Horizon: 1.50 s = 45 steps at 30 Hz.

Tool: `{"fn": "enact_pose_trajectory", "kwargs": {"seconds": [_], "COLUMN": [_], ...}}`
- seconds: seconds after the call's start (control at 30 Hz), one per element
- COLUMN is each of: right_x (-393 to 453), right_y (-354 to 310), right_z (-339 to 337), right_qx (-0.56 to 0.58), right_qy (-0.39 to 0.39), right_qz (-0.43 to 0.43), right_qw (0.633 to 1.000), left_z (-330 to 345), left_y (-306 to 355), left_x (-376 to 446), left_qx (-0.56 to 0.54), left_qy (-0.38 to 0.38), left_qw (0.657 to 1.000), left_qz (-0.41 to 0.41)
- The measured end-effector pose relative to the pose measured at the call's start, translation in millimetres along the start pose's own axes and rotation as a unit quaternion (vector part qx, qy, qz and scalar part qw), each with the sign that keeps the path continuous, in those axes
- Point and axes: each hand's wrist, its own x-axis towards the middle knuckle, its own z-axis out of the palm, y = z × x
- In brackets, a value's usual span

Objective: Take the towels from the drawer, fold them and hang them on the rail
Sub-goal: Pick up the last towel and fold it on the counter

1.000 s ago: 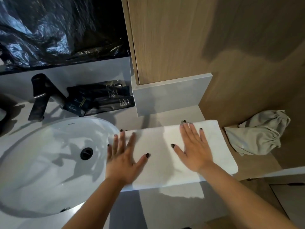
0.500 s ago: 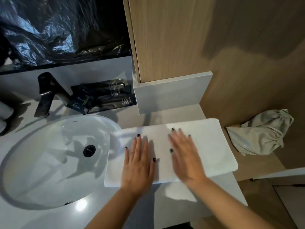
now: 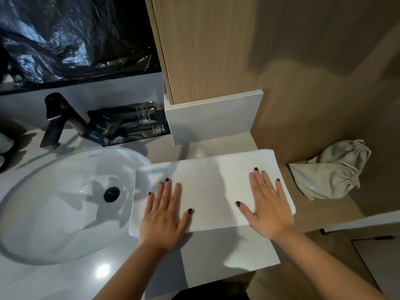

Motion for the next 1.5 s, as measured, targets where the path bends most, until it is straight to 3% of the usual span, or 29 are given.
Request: {"fn": "enact_pose_trajectory", "kwargs": {"seconds": [0.27,0.4,0.57,0.7,0.87,1.0,1.13,1.3,1.5], "right_x": [0.3,-16.0,-56.5,-84.0,-106.5,-110.3,-105.3,-96.8,-76.3], "right_y": [31.7,30.6,27.5,33.9,43.0,48.9,58.3,72.2,66.9], "right_z": [-2.7,-5.2,-1.1,-1.6,-2.0,-10.6,-23.5,-33.3,-37.4], "right_qx": [0.041,0.013,-0.025,0.011,-0.051,-0.058,0.036,0.188,0.261], "right_qy": [-0.034,-0.044,-0.021,-0.063,-0.099,-0.082,-0.108,-0.092,-0.020], "right_qz": [0.022,-0.035,-0.173,-0.220,-0.259,-0.260,-0.257,-0.183,-0.082], "right_qw": [0.998,0.998,0.984,0.974,0.959,0.960,0.960,0.961,0.962], "left_z": [-2.0,1.7,12.7,21.4,25.3,16.6,5.1,-14.4,-31.7], "left_y": [-6.8,0.0,11.1,21.8,25.9,22.1,4.7,-16.7,-35.4], "left_x": [-21.2,-46.2,-95.7,-133.9,-163.0,-176.8,-188.3,-185.2,-170.5], "left_qx": [0.015,0.007,0.002,0.012,0.059,0.056,-0.026,-0.130,-0.205], "left_qy": [-0.013,-0.019,-0.024,-0.030,-0.055,-0.039,0.004,-0.020,0.036], "left_qw": [0.999,0.997,0.995,0.994,0.994,0.997,0.999,0.986,0.966], "left_qz": [-0.048,-0.068,-0.094,-0.106,-0.077,-0.048,-0.020,-0.105,-0.151]}}
